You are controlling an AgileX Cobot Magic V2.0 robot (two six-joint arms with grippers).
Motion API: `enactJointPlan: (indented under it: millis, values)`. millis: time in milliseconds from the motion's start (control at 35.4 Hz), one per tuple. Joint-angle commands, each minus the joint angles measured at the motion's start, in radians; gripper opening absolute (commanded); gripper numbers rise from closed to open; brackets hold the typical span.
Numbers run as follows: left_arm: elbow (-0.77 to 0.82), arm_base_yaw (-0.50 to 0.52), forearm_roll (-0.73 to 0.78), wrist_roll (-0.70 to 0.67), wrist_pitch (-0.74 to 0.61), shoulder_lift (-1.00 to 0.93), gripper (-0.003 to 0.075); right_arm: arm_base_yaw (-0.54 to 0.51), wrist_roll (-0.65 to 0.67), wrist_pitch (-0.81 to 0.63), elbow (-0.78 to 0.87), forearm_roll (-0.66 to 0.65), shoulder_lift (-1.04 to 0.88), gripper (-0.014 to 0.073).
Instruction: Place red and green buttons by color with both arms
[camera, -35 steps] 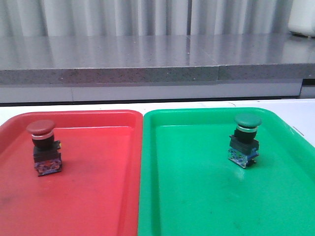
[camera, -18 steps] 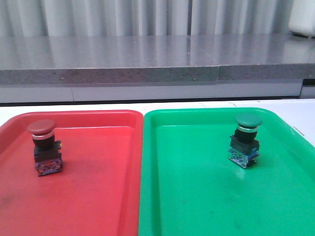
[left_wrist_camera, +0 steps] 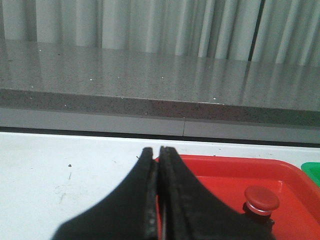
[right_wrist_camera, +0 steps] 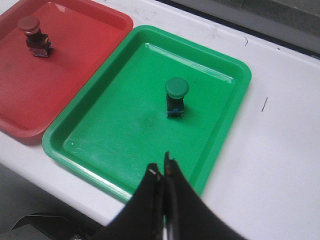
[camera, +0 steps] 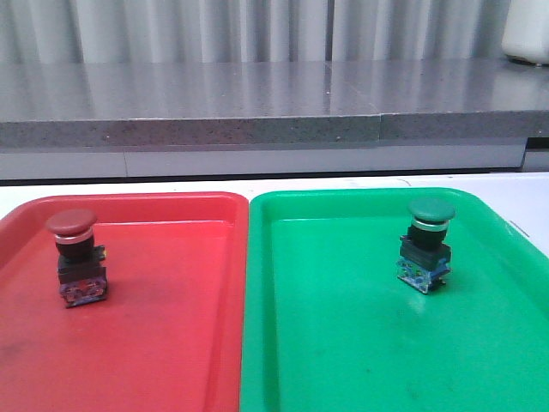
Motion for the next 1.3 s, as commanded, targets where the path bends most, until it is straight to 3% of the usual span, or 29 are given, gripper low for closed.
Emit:
enactJointPlan:
  millis: [0,819,848,1102,1272]
  values:
    - [0.024,-0.019,-0.008,-0.007,-0.09,-0.019,-0.002,0.0,0.001,-0.056,-0.023,-0.003,0.006,-0.0108]
    - [0.024,-0.025,-0.008,-0.007,-0.09,-0.019,-0.002,0.0,0.001,-0.056,-0.023,-0.003,0.006,-0.0108]
    - [0.024,-0.025,-0.008,-0.007,-0.09,-0.019,-0.002,0.0,0.001,-0.056,-0.023,-0.003,0.006,-0.0069]
    - [0.024,-0.025,-0.008,-0.007,-0.09,-0.019,-0.002,0.0,0.001,-0.056,-0.023,-0.003,0.006,-0.0069]
    - [0.024,-0.025,-0.008,-0.007,-0.09,-0.016,-0.002,-0.017,-0.003,-0.116,0.058,-0.039,-0.082,-0.0069]
